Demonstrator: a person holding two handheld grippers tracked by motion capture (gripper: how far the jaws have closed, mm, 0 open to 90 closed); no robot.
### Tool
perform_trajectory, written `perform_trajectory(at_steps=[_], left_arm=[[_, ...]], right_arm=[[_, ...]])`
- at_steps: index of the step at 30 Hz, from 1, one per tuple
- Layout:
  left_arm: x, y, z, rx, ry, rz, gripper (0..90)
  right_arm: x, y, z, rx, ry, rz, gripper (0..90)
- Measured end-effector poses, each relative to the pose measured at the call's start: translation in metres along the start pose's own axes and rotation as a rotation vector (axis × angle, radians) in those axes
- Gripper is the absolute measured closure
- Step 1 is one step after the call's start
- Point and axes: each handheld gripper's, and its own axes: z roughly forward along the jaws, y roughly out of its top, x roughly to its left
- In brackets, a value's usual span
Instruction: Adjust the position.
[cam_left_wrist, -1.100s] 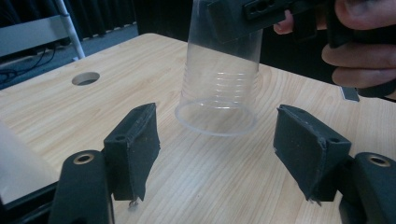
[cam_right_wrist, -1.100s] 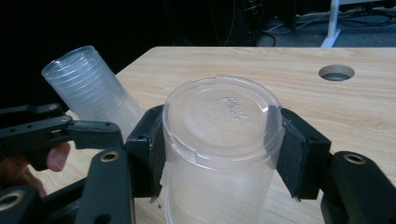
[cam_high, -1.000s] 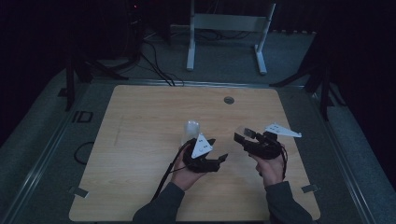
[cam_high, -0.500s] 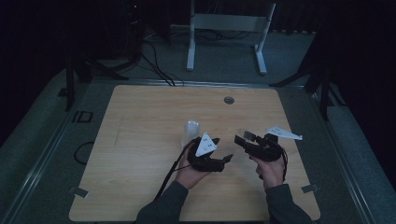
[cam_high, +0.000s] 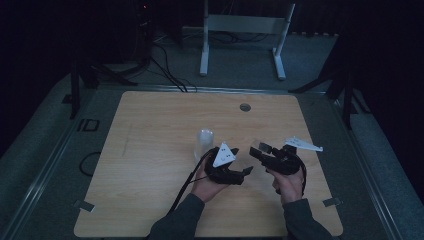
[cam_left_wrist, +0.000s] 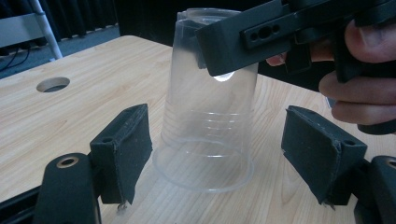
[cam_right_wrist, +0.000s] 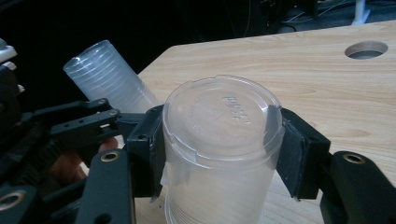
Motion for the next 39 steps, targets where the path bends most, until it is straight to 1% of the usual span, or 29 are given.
perform_trajectory(at_steps=[4,7,19,33,39], left_arm=[[0.001,-0.001,0.003,0.001,0.005,0.000,23.6],[0.001,-0.003,0.006,0.012,0.015,0.000,23.6],[0.003,-0.006,0.013,0.020,0.016,-0.010,22.8],[0.001,-0.007,0.017,0.005,0.016,-0.007,22.9],[0.000,-0.008,0.019,-0.002,0.017,-0.006,22.9]], right_arm=[[0.000,0.000,0.000,-0.003,0.015,0.011,41.4],[0.000,0.000,0.000,-0.009,0.029,0.025,41.4],[0.000,0.000,0.001,-0.011,0.070,0.054,41.7],[-0.002,-0.002,0.001,-0.021,0.100,0.091,41.9],[-0.005,-0.003,0.000,-0.032,0.112,0.126,42.0]])
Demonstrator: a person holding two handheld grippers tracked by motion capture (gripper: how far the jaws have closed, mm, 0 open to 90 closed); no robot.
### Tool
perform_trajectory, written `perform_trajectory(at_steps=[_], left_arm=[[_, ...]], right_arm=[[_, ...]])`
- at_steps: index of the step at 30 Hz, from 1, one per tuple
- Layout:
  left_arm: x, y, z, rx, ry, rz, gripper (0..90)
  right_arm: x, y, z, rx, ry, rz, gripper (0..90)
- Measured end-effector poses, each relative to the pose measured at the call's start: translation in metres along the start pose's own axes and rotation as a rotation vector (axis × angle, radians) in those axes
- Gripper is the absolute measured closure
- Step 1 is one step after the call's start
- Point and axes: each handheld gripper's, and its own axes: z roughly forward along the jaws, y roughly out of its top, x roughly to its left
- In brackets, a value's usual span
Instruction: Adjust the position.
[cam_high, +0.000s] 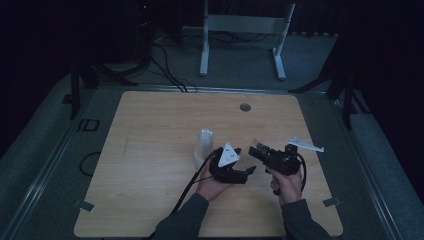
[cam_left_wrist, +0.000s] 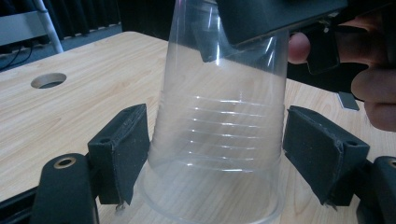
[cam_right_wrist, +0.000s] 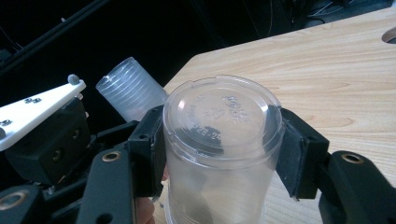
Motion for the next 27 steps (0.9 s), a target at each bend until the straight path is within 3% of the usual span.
perform_trajectory(at_steps=[27], left_arm=[[0.000,-0.004,0.004,-0.031,-0.008,-0.036,20.8]], right_arm=[[-0.011,-0.002,-0.003,-0.031,0.079,0.122,43.0]])
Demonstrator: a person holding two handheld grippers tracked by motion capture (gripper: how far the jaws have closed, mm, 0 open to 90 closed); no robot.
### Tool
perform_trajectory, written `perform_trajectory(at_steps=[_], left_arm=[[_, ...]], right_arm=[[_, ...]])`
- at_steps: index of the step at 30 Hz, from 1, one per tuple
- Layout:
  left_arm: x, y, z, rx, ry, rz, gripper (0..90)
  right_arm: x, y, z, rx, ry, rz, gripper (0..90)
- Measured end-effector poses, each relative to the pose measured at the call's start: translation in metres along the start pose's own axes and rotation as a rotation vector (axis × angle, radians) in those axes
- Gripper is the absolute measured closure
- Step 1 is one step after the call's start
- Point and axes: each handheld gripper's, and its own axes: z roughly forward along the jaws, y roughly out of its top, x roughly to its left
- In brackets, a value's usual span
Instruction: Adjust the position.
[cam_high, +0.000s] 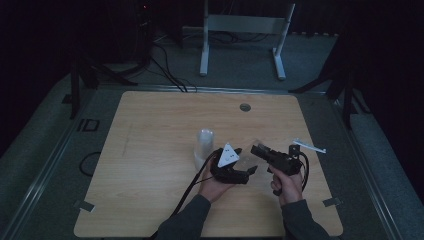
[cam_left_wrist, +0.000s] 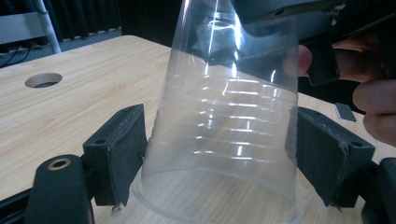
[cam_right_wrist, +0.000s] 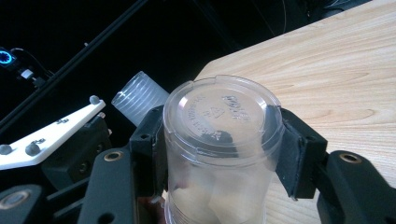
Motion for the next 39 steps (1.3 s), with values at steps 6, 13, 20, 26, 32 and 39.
perform_trajectory(at_steps=[6,13,20,26,32,39], left_arm=[[-0.0003,-0.0009,0.0006,0.012,0.000,0.000,22.4],[-0.0008,-0.0005,0.0011,0.020,-0.001,0.001,25.0],[-0.0026,-0.0001,0.0010,0.022,-0.001,0.014,27.5],[-0.0032,0.0005,0.0007,0.023,-0.008,0.018,28.6],[-0.0039,0.0010,0.0005,0.029,-0.014,0.026,29.1],[-0.0043,0.0021,0.0003,0.033,-0.016,0.035,29.2]], right_arm=[[-0.0005,-0.0003,0.0001,0.001,0.004,0.006,43.1],[-0.0016,0.0000,0.0002,0.003,0.003,0.006,42.9],[-0.0029,-0.0002,0.0004,0.009,0.004,0.010,41.6],[-0.0041,0.0006,-0.0001,0.011,0.000,0.012,40.2],[-0.0043,0.0016,-0.0012,0.023,-0.010,-0.001,37.4],[-0.0043,0.0012,-0.0018,0.029,-0.030,-0.009,31.8]])
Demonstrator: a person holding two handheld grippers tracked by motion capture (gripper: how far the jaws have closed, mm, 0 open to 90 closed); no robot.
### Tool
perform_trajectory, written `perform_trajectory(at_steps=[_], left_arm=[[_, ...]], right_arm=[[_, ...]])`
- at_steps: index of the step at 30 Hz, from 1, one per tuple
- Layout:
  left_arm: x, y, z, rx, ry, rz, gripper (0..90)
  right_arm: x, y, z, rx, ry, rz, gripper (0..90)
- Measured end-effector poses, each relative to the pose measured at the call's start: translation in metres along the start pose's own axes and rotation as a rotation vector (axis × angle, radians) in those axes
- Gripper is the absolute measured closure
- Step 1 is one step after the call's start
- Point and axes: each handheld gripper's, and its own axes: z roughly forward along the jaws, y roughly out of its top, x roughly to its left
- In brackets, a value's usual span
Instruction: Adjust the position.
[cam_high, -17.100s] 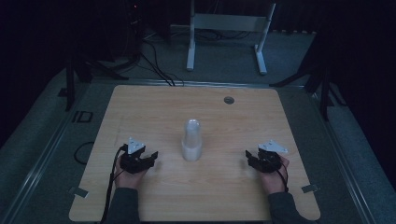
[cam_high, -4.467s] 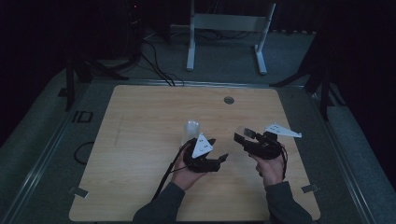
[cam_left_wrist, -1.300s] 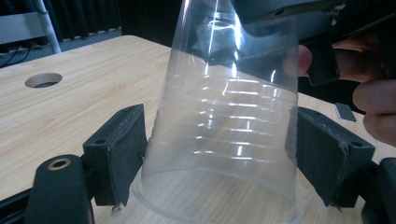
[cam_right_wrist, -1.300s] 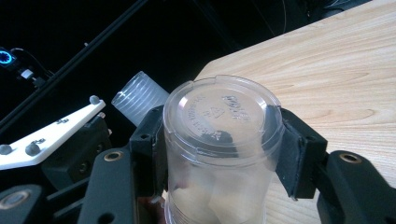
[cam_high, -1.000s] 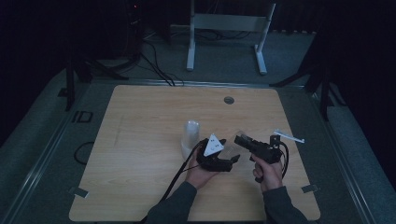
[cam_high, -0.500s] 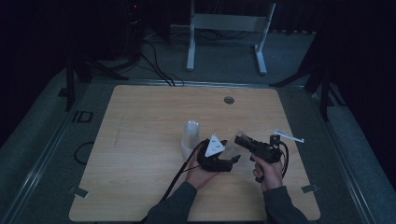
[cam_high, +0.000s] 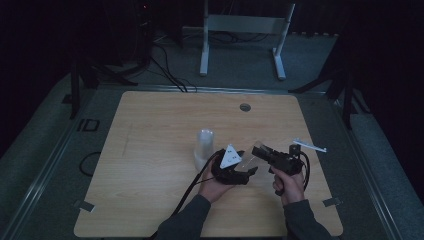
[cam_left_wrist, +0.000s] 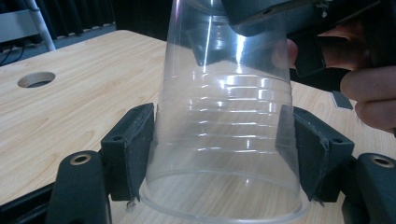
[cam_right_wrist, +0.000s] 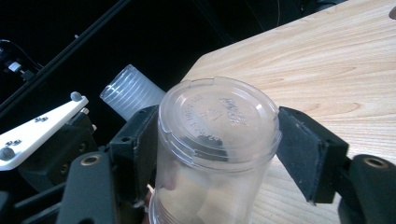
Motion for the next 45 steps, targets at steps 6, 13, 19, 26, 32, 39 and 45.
perform_trajectory(at_steps=[6,13,19,26,32,39,45], left_arm=[[0.000,0.002,-0.001,0.002,-0.001,0.012,29.3],[-0.001,0.003,-0.002,0.009,0.002,0.023,29.6],[-0.001,0.003,-0.003,0.011,-0.012,0.035,29.6],[0.001,0.004,-0.004,0.005,-0.009,0.032,29.7],[0.004,0.004,-0.006,0.006,-0.001,0.027,29.8],[0.007,0.005,-0.008,0.013,0.013,0.021,29.9],[0.009,0.005,-0.009,0.025,0.016,0.023,30.1]], right_arm=[[0.001,0.000,-0.001,0.009,-0.007,-0.017,29.9],[0.001,-0.001,-0.002,0.029,-0.003,-0.036,28.1],[0.000,-0.001,-0.004,0.040,-0.001,-0.044,26.4],[-0.002,-0.002,-0.007,0.061,0.007,-0.048,23.5],[-0.004,-0.004,-0.010,0.064,-0.001,-0.055,23.0],[-0.006,-0.005,-0.015,0.069,-0.012,-0.058,23.4],[-0.010,-0.006,-0.019,0.072,-0.028,-0.057,24.3]])
